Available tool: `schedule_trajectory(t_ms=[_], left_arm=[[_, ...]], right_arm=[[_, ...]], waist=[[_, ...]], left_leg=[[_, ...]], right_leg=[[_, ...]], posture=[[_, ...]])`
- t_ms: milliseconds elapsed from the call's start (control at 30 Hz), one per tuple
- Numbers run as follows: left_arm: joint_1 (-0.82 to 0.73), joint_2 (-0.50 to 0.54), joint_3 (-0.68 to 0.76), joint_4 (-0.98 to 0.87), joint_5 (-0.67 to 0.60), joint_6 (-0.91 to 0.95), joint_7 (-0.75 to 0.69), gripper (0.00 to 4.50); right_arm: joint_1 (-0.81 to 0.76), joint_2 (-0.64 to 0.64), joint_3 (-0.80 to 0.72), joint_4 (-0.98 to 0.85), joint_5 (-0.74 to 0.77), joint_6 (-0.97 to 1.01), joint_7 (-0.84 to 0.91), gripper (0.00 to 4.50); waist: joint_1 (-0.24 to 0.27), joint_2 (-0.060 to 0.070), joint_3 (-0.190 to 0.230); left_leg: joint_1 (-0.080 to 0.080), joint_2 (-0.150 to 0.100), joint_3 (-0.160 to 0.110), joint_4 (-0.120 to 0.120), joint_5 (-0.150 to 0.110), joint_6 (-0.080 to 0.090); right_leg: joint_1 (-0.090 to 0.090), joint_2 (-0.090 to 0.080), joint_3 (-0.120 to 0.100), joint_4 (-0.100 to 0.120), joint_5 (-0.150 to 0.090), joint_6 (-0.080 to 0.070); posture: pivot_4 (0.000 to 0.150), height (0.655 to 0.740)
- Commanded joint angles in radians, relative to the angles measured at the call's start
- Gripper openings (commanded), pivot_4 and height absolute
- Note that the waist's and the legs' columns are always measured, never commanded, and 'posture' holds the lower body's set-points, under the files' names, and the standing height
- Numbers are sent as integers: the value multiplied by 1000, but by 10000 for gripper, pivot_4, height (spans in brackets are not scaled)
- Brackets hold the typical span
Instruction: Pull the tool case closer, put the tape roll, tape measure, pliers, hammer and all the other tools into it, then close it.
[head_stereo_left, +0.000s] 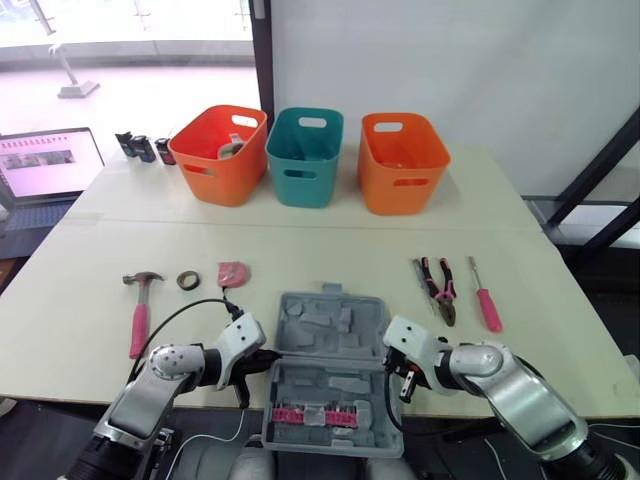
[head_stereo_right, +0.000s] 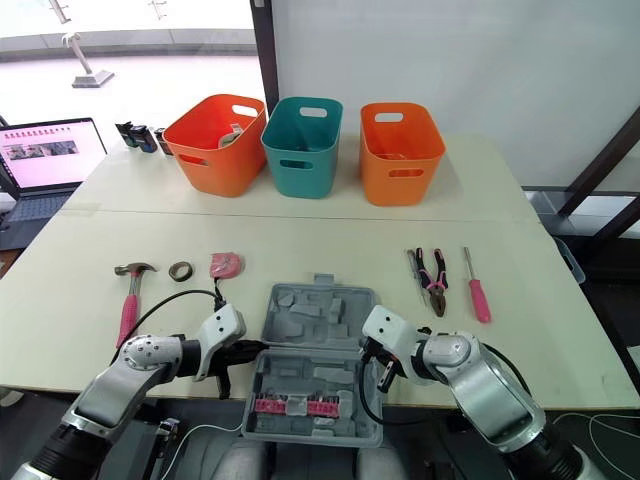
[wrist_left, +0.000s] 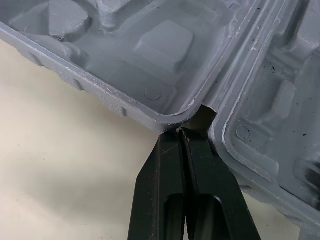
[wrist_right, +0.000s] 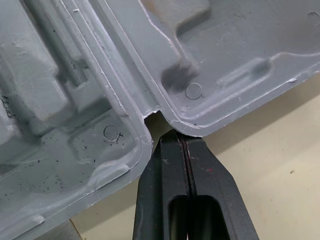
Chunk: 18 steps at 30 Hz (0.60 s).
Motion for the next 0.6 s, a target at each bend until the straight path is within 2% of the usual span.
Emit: schedule_trajectory(t_ms=[33, 600], left_arm=[[18, 0, -45, -8, -4, 14, -17, 860], [-6, 0, -36, 33, 7, -4, -6, 860]], right_arm=[[1, -3, -12, 6, 8, 4, -21, 0], [-15, 1, -9, 48, 19, -17, -50, 0]], waist=[[0, 0, 0], [-2, 0, 0]], left_leg=[[0, 0, 0, 0, 0, 0], [0, 0, 0, 2, 0, 0]], right_leg=[[0, 0, 0, 0, 0, 0], [0, 0, 0, 0, 1, -1]], posture=[[1500, 7400], [1500, 7400]])
